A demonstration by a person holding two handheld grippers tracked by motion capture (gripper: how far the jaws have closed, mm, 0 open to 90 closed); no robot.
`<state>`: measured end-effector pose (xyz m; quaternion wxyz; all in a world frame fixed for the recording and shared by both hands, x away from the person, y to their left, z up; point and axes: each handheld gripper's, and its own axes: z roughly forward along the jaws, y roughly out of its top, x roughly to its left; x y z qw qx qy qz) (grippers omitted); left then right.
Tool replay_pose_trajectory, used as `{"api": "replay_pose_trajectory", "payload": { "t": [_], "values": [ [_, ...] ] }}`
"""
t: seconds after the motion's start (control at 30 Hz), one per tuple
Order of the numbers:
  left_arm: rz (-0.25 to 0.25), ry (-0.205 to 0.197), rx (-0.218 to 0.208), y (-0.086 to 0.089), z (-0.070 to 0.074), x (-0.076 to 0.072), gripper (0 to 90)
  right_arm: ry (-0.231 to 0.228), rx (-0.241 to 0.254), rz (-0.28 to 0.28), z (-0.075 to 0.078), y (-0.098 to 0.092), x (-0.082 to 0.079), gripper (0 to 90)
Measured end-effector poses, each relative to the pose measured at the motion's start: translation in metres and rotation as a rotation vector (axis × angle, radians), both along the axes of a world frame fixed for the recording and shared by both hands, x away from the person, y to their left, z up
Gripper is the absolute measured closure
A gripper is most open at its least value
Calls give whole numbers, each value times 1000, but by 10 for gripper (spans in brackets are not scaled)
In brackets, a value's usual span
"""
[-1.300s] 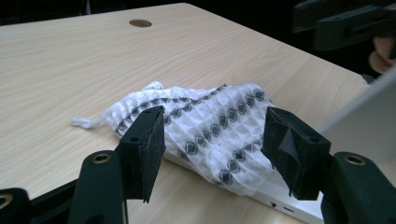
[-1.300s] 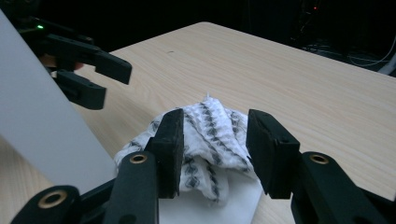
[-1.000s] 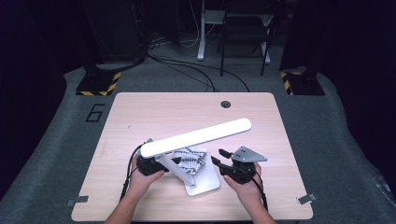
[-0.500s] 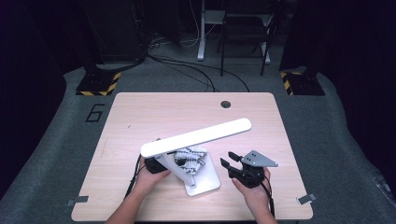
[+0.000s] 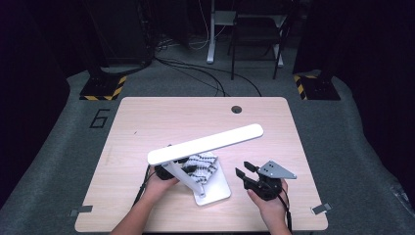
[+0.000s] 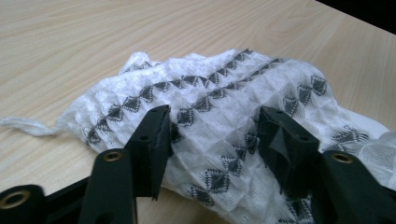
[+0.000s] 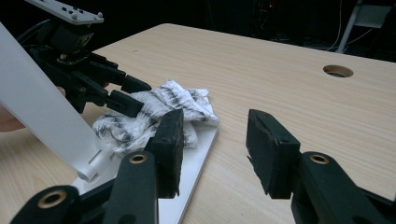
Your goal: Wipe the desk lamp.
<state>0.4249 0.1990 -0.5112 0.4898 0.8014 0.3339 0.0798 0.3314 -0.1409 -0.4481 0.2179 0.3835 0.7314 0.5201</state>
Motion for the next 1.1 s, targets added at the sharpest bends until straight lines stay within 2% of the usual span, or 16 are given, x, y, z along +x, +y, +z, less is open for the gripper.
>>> {"api": "replay_pose_trajectory", "payload": {
  "t": [0.13,0.17,0.3,0.37,0.4,0.43,0.47,0.53,0.6,0.67,0.73,0.83,0.87,0.93,1.0,1.1],
  "values": [
    [7,-5,5,2,1,0,562,-3,1,-7,-1,-3,-1,566],
    [5,-8,12,2,1,0,587,-15,5,-8,-2,-4,0,566],
    [9,-5,7,3,2,-1,715,-8,16,-3,-4,-4,-1,566],
    [15,-7,11,5,5,-2,757,15,31,1,-5,-2,-2,566],
    [16,-9,17,7,7,-3,766,5,28,7,-6,-1,-1,566],
    [32,-8,2,8,8,-5,774,16,38,13,-6,1,-2,565],
    [32,-17,13,12,10,-6,780,17,33,24,-6,3,-1,565],
    [49,-15,-1,19,12,-9,785,7,23,50,-7,9,-2,564],
    [55,-18,4,25,13,-13,787,0,15,68,-7,14,-2,563],
    [59,-28,19,31,16,-18,788,-9,9,93,-7,20,-3,562],
    [67,-36,1,37,19,-25,788,-20,6,128,-7,24,-3,559],
    [72,-50,6,43,22,-34,788,-16,15,190,-9,32,-5,540],
    [74,-67,17,45,23,-37,788,-9,16,206,-11,35,-5,534],
    [88,-70,17,47,24,-42,788,5,14,266,-16,42,-5,532],
    [90,-70,17,51,25,-46,787,9,5,317,-20,50,-5,532],
    [98,-79,23,56,24,-51,785,-18,-33,372,-22,62,-5,533]
  ]
}}
